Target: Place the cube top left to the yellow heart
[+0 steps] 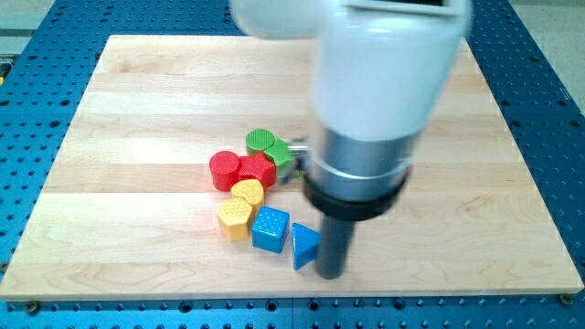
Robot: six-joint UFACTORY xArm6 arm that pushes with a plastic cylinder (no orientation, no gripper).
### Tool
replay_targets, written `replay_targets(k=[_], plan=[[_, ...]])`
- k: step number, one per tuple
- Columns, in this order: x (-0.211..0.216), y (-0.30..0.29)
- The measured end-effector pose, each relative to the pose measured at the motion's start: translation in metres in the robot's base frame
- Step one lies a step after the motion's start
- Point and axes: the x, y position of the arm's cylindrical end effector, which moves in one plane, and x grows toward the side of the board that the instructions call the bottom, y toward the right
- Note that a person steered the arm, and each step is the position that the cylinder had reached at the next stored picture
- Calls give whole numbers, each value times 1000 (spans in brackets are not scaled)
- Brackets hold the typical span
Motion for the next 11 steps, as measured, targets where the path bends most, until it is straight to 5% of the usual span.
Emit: replay_targets(k=[5,7,8,10,11], plan=[[-14,-128],[1,-80],[-27,-65],[-65,-129],[-50,-178]])
